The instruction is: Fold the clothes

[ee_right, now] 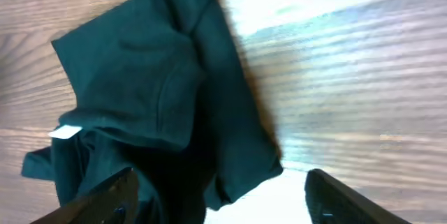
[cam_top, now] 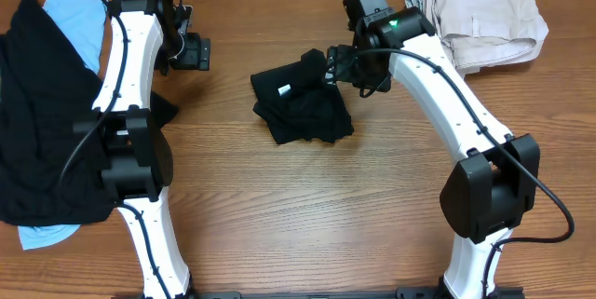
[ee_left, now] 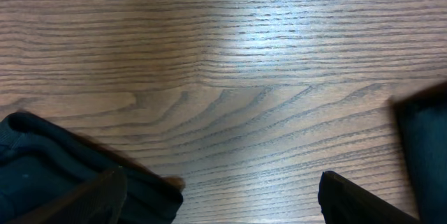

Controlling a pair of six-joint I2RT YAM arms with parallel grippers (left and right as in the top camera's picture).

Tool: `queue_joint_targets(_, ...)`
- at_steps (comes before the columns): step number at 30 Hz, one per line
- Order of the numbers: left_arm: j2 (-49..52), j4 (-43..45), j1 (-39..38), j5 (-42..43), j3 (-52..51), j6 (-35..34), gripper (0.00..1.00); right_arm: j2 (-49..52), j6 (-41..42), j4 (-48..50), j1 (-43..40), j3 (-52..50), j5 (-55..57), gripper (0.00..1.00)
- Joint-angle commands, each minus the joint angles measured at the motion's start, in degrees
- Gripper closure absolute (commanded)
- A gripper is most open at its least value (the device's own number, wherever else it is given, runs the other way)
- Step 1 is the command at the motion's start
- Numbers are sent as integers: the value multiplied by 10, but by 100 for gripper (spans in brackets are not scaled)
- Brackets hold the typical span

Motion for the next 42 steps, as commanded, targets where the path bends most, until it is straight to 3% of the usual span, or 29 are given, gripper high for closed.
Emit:
queue_joint_targets(1,-5,1,0,9,1,-5,10,-9,-6,11,17,-33,-31,32)
queue_joint_targets(2,-5,1,0,9,1,-5,11,-9,-6,20,20,-44,-41,38)
queue_joint_targets(5,-5,1,0,9,1,-5,11,-9,-6,53,30,-83,-82,73)
queue_joint_targets(7,-5,1,0,9,1,-5,11,-9,-6,67,38,-100,-100,88)
queue_joint_targets(9,-5,1,0,9,1,-5,10,-9,-6,81,50,-116,-118,95)
queue_joint_targets(14,-5,2,0,9,1,-5,11,-9,-6,120,118,-128,-125,96)
queue_joint_targets(18,-5,1,0,9,1,-5,10,-8,-4,156,169,-128,-123,89)
queue_joint_targets(22,-5,2,0,9,1,-5,10,-8,19,170,183,-126,-103,89)
queue_joint_targets(27,-5,2,0,9,1,-5,10,-19,20,153,152,-85,-104,88)
queue_joint_targets(31,-5,2,0,9,1,-5,10,-53,16,140,101,-43,-99,80)
queue_joint_targets(34,-5,2,0,9,1,-5,10,-65,27,134,56,-41,-93,80)
queue_joint_targets(38,-5,5,0,9,1,-5,9,-56,37,98,-11,-50,-95,91)
queue_joint_targets(42,-5,9,0,9,1,-5,9,-40,38,83,-34,-73,-96,94)
